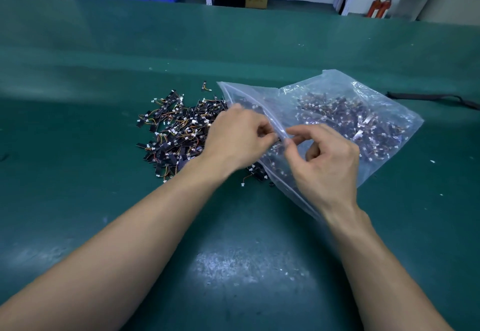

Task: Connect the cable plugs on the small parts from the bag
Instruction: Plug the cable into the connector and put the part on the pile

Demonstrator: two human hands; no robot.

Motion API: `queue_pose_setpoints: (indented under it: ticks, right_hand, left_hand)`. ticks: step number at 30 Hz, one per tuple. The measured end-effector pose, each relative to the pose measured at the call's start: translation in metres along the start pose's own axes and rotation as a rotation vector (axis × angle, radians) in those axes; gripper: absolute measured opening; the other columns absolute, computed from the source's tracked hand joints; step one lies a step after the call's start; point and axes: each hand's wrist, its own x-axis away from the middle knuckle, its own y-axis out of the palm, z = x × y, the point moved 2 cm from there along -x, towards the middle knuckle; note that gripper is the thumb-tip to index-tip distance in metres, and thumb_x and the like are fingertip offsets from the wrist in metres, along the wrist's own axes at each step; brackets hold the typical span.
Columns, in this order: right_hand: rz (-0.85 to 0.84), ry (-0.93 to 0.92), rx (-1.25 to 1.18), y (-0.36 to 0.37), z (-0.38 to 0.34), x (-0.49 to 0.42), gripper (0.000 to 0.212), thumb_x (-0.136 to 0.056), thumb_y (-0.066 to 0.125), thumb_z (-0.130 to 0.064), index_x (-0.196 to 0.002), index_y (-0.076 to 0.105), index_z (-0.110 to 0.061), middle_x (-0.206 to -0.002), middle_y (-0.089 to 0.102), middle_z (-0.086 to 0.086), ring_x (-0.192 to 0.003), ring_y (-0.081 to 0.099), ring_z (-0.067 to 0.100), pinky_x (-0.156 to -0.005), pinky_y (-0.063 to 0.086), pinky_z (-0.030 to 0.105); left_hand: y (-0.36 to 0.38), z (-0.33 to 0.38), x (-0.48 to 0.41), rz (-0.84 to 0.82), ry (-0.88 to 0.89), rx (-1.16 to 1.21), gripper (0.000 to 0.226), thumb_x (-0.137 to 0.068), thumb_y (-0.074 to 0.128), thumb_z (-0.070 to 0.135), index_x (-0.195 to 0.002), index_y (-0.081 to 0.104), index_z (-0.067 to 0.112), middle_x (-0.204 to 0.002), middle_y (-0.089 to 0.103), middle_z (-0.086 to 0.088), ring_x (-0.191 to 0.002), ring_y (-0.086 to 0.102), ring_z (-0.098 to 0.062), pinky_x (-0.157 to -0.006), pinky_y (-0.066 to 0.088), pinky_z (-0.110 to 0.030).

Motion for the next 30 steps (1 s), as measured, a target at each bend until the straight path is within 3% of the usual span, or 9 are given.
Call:
queue_pose_setpoints:
  ticks: [2, 6, 9, 12, 15, 18, 21, 25, 30]
  right_hand:
    - [0.025, -0.01, 0.006, -0.002, 0.0, -0.001, 0.013, -0.083, 0.074, -0.014, -0.094, 0.077, -0.02, -0.077, 0.065, -0.013, -0.052, 0.047, 0.003, -0.063, 0.043, 0.019]
    - [0.037, -0.024, 0.008, -0.001, 0.0, -0.002, 0.012, -0.083, 0.075, -0.014, -0.093, 0.077, -0.019, -0.078, 0.066, -0.012, -0.051, 0.047, 0.003, -0.062, 0.044, 0.017]
    - [0.02, -0.018, 0.002, 0.0, 0.0, -0.001, 0.01, -0.084, 0.074, -0.017, -0.093, 0.077, -0.02, -0.078, 0.066, -0.013, -0.051, 0.048, 0.006, -0.061, 0.044, 0.02]
    - [-0.008, -0.004, -0.004, 0.004, 0.001, 0.0, 0.01, -0.084, 0.074, -0.019, -0.094, 0.077, -0.021, -0.078, 0.067, -0.013, -0.051, 0.048, 0.005, -0.062, 0.044, 0.021]
    - [-0.051, 0.011, -0.007, 0.008, 0.003, 0.002, 0.01, -0.084, 0.074, -0.022, -0.094, 0.077, -0.023, -0.078, 0.067, -0.015, -0.051, 0.047, 0.004, -0.062, 0.045, 0.02]
    - [-0.15, 0.028, 0.018, 0.015, 0.006, 0.006, 0.011, -0.082, 0.076, -0.023, -0.093, 0.077, -0.023, -0.078, 0.069, -0.015, -0.054, 0.05, -0.001, -0.063, 0.047, 0.023]
    - [-0.272, 0.059, 0.06, 0.024, 0.009, 0.01, 0.012, -0.08, 0.08, -0.023, -0.091, 0.077, -0.026, -0.078, 0.07, -0.016, -0.056, 0.049, -0.009, -0.067, 0.051, 0.027]
    - [-0.329, 0.091, 0.095, 0.027, 0.01, 0.013, 0.014, -0.08, 0.08, -0.03, -0.093, 0.076, -0.028, -0.08, 0.07, -0.017, -0.056, 0.047, -0.01, -0.067, 0.052, 0.028]
    - [-0.306, 0.123, 0.064, 0.025, 0.008, 0.012, 0.016, -0.085, 0.076, -0.031, -0.101, 0.076, -0.027, -0.084, 0.069, -0.018, -0.059, 0.051, -0.007, -0.068, 0.047, 0.026]
  left_hand:
    - [0.008, 0.006, -0.011, -0.007, 0.014, -0.089, 0.026, -0.088, 0.067, 0.051, -0.092, 0.078, 0.028, -0.089, 0.071, 0.004, -0.091, 0.048, -0.02, -0.08, 0.032, -0.035]
    - [0.017, 0.003, -0.011, -0.04, 0.048, -0.152, 0.035, -0.096, 0.051, 0.058, -0.099, 0.074, 0.033, -0.094, 0.061, 0.011, -0.101, 0.045, -0.019, -0.08, 0.023, -0.036]
    - [0.012, -0.013, 0.001, -0.004, 0.091, -0.076, 0.027, -0.099, 0.055, 0.047, -0.112, 0.073, 0.031, -0.11, 0.063, 0.011, -0.105, 0.045, -0.019, -0.082, 0.024, -0.035]
    - [0.0, -0.03, 0.017, 0.08, 0.095, 0.093, 0.024, -0.097, 0.064, 0.033, -0.118, 0.072, 0.027, -0.109, 0.065, 0.009, -0.1, 0.045, -0.014, -0.086, 0.035, -0.035]
    - [-0.01, -0.044, 0.039, 0.113, 0.077, 0.141, 0.013, -0.095, 0.067, 0.028, -0.106, 0.073, 0.028, -0.092, 0.062, 0.015, -0.09, 0.049, -0.013, -0.084, 0.041, -0.031]
    - [-0.011, -0.052, 0.061, 0.043, 0.051, 0.115, 0.003, -0.089, 0.071, 0.029, -0.087, 0.073, 0.028, -0.076, 0.063, 0.016, -0.08, 0.051, -0.016, -0.082, 0.045, -0.039]
    - [-0.008, -0.051, 0.069, -0.054, 0.045, 0.019, 0.013, -0.084, 0.072, 0.044, -0.079, 0.071, 0.031, -0.067, 0.061, 0.017, -0.078, 0.05, -0.013, -0.079, 0.044, -0.036]
    - [-0.003, -0.045, 0.067, -0.141, 0.042, -0.093, 0.029, -0.08, 0.068, 0.064, -0.081, 0.072, 0.035, -0.068, 0.057, 0.019, -0.081, 0.048, -0.008, -0.076, 0.029, -0.03]
    - [-0.001, -0.039, 0.066, -0.181, 0.04, -0.127, 0.01, -0.084, 0.067, 0.039, -0.079, 0.072, 0.032, -0.069, 0.061, 0.016, -0.084, 0.053, -0.011, -0.085, 0.042, -0.033]
